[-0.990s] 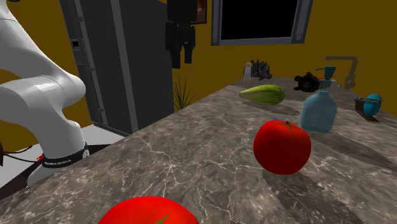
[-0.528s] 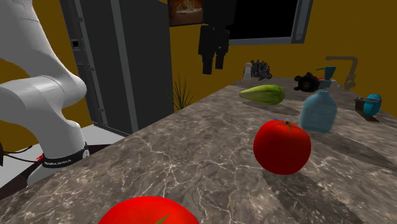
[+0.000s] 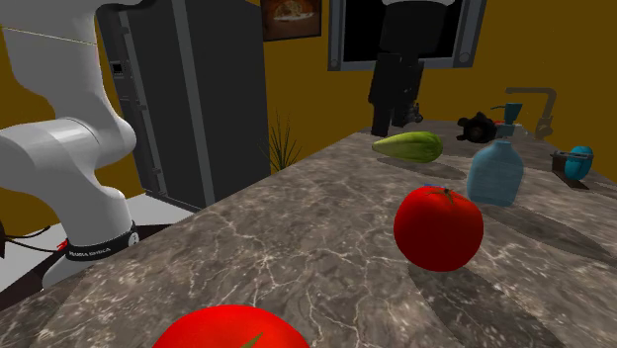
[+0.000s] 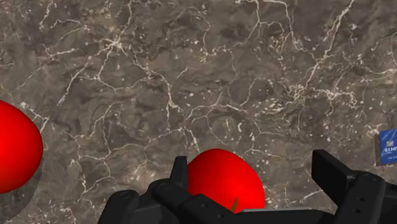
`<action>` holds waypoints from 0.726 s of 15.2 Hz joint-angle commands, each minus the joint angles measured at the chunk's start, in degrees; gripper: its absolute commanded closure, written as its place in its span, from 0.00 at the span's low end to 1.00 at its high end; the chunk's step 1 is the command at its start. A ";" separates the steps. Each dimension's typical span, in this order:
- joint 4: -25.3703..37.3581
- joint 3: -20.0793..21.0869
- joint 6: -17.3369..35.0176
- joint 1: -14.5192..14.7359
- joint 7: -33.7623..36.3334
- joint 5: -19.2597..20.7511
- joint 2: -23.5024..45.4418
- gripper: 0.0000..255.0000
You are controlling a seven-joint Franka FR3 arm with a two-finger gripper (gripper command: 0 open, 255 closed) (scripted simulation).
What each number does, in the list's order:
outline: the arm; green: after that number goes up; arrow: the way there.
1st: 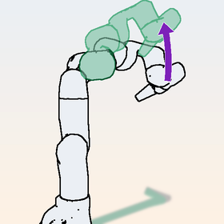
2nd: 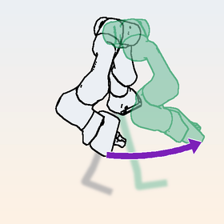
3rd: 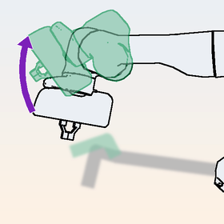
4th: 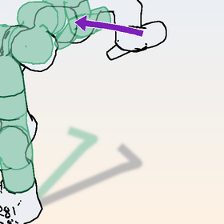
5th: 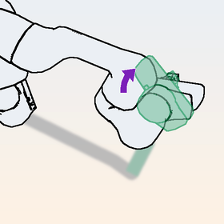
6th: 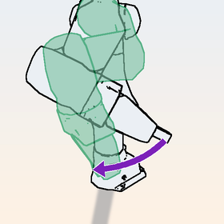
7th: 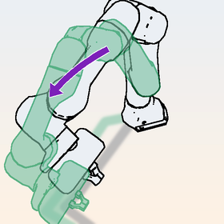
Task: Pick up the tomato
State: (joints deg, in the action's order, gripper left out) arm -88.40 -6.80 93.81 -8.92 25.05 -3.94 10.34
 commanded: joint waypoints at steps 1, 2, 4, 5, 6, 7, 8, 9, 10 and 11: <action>5.65 -0.71 -1.27 -0.81 1.29 -0.25 4.72 0.00; 8.83 -1.04 -2.12 -1.27 1.90 -0.44 7.24 0.00; 15.82 -1.70 -4.20 -2.33 3.11 -0.92 12.53 0.00; 19.72 -2.00 -5.46 -2.96 3.73 -1.21 15.37 0.00; 24.01 -2.28 -6.92 -3.66 4.36 -1.53 18.38 0.00; 24.48 -2.28 -7.08 -3.75 4.43 -1.55 18.70 0.00; 23.33 -2.26 -6.17 -3.69 4.41 -1.51 18.47 0.00; 22.20 -2.26 -5.26 -3.61 4.38 -1.48 18.25 0.00; 21.17 -2.26 -4.39 -3.55 4.35 -1.47 18.09 0.00; 20.16 -2.26 -3.53 -3.49 4.32 -1.45 17.94 0.00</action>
State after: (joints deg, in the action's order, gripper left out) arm -67.52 -9.08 89.51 -12.51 29.28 -5.39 28.27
